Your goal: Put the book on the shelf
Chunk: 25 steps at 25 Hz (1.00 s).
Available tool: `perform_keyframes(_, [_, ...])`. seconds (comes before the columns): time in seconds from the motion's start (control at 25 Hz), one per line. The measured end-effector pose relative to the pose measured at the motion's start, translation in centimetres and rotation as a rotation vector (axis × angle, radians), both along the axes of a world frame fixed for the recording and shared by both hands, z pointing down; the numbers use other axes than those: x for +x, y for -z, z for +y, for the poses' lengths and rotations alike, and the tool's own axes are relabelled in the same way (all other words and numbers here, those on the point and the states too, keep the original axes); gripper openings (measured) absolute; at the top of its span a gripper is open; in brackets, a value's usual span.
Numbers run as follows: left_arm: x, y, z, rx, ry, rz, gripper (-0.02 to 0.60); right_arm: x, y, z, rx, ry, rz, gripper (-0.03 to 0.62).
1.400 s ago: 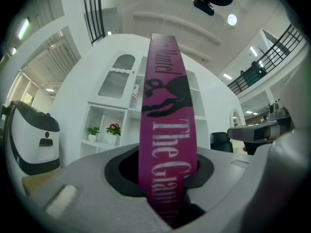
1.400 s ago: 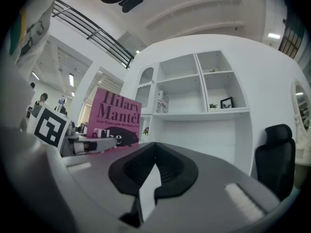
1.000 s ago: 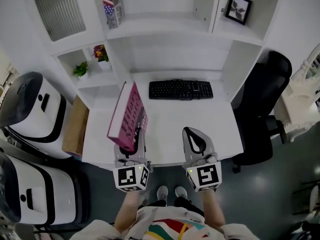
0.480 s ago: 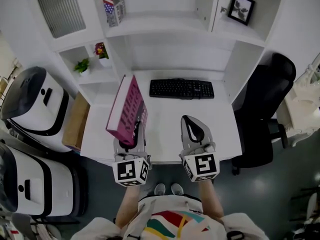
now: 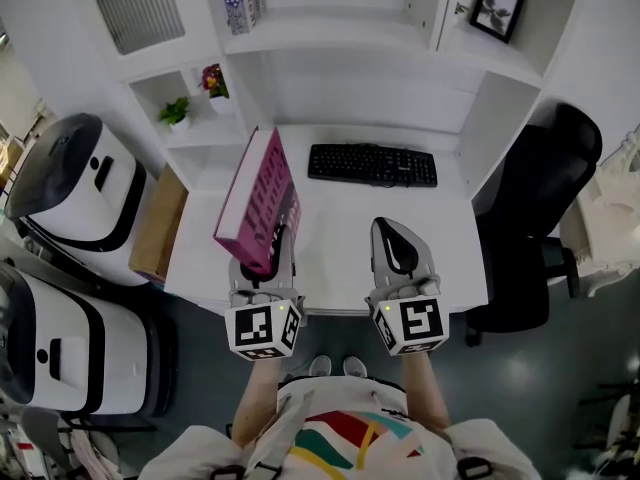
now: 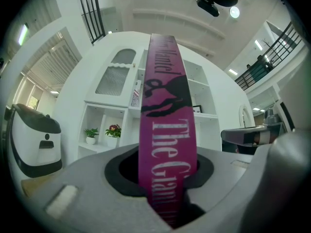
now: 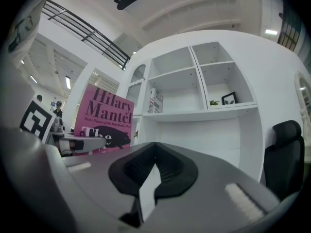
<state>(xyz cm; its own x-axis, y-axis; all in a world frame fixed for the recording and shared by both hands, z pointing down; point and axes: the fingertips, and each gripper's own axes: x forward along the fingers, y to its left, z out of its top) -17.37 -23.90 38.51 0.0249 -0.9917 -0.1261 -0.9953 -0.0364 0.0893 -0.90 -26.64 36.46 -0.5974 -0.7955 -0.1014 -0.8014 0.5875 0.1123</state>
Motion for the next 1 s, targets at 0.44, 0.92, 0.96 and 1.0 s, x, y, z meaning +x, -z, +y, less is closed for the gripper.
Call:
perform_keyframes(0.44, [0.0,2.1,-2.0,-0.069,-0.014,-0.036,0.147,0.6,-0.2,-0.1,-0.056,-0.025,-0.017,0.003])
perform_keyframes(0.92, [-1.1,18.2,-8.4,0.11,-0.022,-0.106,0.147,1.7,0.1,0.1,-0.07,-0.034,-0.002,0.003])
perform_keyframes(0.96, [-1.1,19.4,-9.0,0.125,-0.025,-0.109,0.147,1.9,0.3,0.0,-0.065,-0.036,-0.003,0.003])
perform_keyframes(1.0, [-1.0,20.5,-9.6,0.138,-0.026,-0.112,0.147,2.1,0.5,-0.1,-0.06,-0.038,-0.001,0.003])
